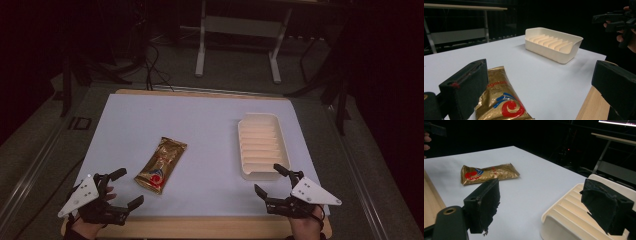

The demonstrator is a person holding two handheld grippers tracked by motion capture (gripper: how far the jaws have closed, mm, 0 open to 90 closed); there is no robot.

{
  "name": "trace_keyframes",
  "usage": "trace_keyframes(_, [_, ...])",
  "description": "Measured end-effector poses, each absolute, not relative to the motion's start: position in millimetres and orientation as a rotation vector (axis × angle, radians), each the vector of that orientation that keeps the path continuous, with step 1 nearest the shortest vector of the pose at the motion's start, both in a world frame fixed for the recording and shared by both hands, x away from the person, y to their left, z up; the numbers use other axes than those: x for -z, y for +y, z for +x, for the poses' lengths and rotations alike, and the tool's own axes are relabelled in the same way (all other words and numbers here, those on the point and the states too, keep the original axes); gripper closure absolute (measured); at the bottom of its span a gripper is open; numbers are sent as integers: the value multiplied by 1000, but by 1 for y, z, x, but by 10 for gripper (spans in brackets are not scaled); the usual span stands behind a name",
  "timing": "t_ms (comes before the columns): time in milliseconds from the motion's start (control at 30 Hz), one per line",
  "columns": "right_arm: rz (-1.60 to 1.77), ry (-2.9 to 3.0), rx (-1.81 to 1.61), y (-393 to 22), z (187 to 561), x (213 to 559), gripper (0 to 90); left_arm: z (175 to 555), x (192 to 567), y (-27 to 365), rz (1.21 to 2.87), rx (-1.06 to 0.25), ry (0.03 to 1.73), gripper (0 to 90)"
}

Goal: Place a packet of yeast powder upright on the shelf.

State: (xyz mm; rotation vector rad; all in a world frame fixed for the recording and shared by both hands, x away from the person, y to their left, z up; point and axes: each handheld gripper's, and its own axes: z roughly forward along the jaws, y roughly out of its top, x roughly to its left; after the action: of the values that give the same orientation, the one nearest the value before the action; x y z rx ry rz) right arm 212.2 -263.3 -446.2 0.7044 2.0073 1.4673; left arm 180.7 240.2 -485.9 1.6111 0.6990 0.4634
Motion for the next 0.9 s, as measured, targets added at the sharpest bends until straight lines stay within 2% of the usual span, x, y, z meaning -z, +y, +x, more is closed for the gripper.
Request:
trace_keyframes(467, [688,2016,-1469,-261,209,442,152,178,482,232,1641,-421,616,19])
trace_keyframes(667, [700,2014,-1485,-262,210,440,152,181,474,230,1605,-339,650,19])
trace_keyframes(900, [675,2024,-1468,-260,210,438,159,190,463,226,1651,-354,689,19])
